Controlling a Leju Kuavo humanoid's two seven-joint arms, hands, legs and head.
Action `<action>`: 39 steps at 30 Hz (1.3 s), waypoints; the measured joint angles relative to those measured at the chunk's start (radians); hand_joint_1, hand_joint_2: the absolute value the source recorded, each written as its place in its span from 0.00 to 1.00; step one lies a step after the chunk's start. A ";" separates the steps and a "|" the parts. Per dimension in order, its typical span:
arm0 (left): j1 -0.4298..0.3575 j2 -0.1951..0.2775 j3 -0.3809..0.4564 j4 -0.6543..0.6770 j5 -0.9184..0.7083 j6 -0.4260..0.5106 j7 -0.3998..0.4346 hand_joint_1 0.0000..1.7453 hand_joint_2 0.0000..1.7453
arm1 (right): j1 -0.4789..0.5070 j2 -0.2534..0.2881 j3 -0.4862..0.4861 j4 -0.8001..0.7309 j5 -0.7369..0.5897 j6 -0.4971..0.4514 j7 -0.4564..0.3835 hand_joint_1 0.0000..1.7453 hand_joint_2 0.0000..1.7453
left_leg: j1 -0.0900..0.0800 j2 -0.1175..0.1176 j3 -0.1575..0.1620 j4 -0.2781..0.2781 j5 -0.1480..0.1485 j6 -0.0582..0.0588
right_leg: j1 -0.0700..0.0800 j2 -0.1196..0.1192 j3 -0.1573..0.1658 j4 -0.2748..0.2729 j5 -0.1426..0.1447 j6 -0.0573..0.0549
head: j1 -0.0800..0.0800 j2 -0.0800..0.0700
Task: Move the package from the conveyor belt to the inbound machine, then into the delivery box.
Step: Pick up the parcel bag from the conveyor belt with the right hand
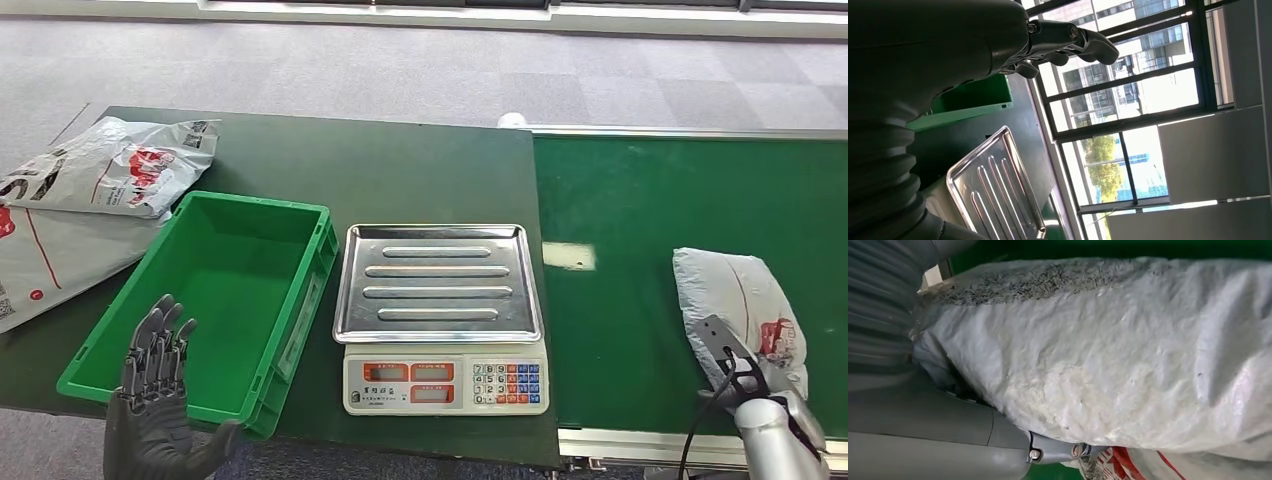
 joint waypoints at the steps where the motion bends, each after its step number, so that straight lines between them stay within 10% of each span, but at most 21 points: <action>1: 0.001 0.002 0.000 0.001 0.002 0.006 0.000 0.00 1.00 | -0.014 -0.004 -0.001 0.025 0.001 0.001 0.004 0.32 1.00 | 0.000 0.000 0.001 0.000 0.000 0.000 | 0.000 0.000 0.001 0.000 0.000 0.000 | 0.000 0.000; 4: 0.007 0.006 0.000 0.000 0.010 0.024 0.000 0.00 1.00 | -0.048 -0.013 -0.001 0.079 0.004 0.000 0.011 1.00 1.00 | 0.001 0.000 0.003 0.000 -0.001 0.001 | 0.001 0.000 0.003 -0.002 -0.001 0.001 | 0.000 0.000; 31: 0.045 0.015 0.000 -0.041 0.027 0.086 -0.003 0.00 1.00 | -0.093 -0.020 0.055 0.113 -0.204 -0.149 -0.144 1.00 1.00 | 0.000 -0.002 -0.002 0.000 0.000 0.002 | 0.000 -0.003 0.003 -0.001 0.001 0.001 | 0.000 0.000; 39: 0.061 0.015 0.011 -0.043 0.027 0.119 -0.044 0.00 1.00 | -0.045 0.049 0.065 -0.125 -0.991 0.008 -0.418 1.00 1.00 | 0.000 -0.003 -0.006 0.000 0.002 0.001 | 0.000 -0.005 -0.002 0.000 0.001 0.001 | 0.000 0.000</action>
